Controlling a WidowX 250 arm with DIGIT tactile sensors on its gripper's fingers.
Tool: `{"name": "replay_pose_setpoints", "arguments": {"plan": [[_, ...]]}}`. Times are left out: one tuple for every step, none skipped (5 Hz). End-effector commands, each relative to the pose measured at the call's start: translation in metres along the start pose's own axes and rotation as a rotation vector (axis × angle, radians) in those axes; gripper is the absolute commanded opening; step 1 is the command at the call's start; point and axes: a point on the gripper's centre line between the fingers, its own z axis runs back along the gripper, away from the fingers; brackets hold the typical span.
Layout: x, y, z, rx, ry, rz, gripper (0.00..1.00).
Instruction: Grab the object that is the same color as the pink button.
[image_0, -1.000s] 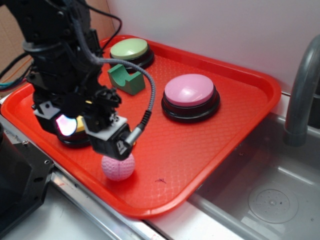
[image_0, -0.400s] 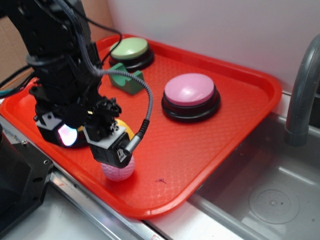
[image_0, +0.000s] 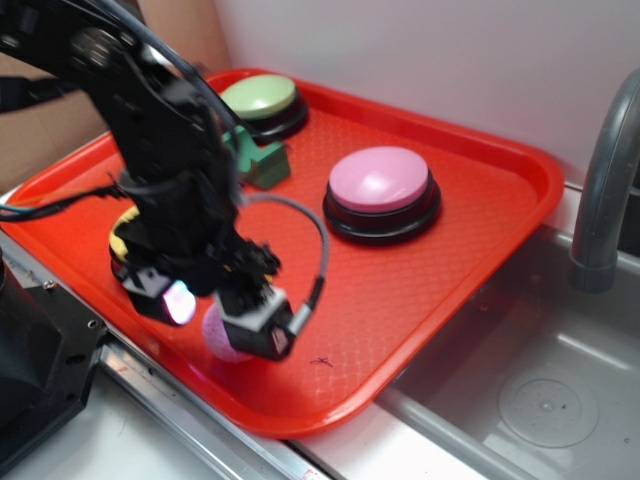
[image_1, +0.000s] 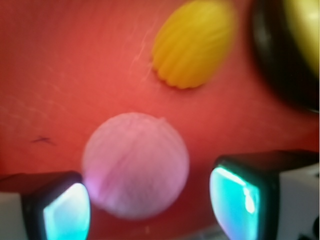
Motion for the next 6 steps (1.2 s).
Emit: {"name": "replay_pose_setpoints", "arguments": {"plan": [[0.006,-0.039,-0.009,0.047,0.034,-0.013,0.0],[-0.003,-0.032,0.037,0.03,0.023,-0.054,0.0],[-0.013,-0.012,0.088,-0.035,0.023,-0.092,0.0],[-0.012,0.035,0.137,-0.042,0.004,0.067,0.0],[0.016,0.078,0.134,-0.048,-0.034,0.204,0.0],[0.062,0.116,0.142,-0.041,-0.111,0.184,0.0]]}}
